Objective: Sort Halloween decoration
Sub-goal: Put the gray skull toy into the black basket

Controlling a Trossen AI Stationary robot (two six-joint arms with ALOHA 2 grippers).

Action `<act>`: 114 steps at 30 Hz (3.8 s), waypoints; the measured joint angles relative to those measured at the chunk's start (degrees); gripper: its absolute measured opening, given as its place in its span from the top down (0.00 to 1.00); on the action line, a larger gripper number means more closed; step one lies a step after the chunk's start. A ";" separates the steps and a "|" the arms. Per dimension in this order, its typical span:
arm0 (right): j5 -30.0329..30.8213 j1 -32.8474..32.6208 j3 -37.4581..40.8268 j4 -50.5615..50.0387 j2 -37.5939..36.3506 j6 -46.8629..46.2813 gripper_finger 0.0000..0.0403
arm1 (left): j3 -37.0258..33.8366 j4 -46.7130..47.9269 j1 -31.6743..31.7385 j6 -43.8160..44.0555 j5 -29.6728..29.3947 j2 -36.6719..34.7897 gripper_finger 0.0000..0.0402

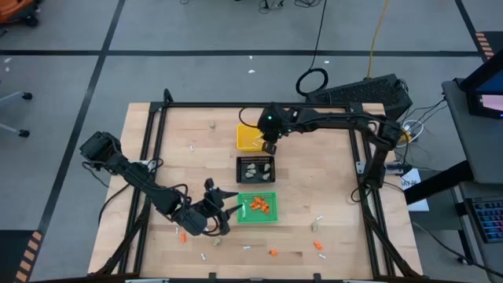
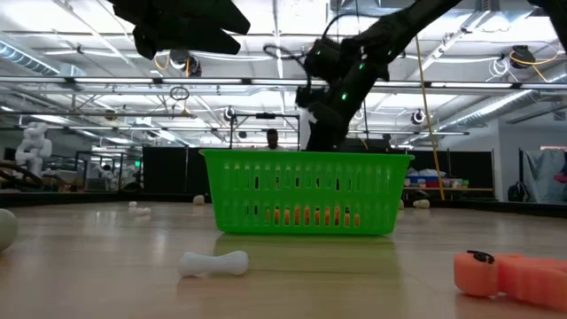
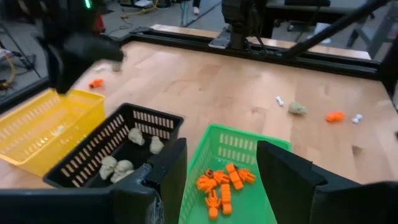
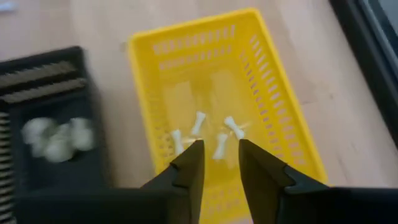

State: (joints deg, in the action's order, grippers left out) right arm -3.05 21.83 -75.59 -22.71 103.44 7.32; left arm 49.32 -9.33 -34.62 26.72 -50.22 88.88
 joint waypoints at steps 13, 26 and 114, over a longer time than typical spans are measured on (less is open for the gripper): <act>3.25 -23.87 15.28 -0.14 -27.51 -9.99 0.74 | -0.02 13.27 -1.14 10.85 8.77 0.00 0.52; 17.04 -46.73 39.54 28.99 -33.68 -11.32 0.74 | 1.99 14.82 -8.01 17.07 21.39 0.00 0.52; 22.69 -51.96 39.71 30.61 -27.80 -9.19 0.74 | 13.25 33.82 -16.62 38.76 14.37 24.48 0.75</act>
State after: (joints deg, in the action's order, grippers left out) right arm 19.64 -30.13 -35.88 7.90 75.64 -1.87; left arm 62.57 24.50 -51.24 65.48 -35.86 113.36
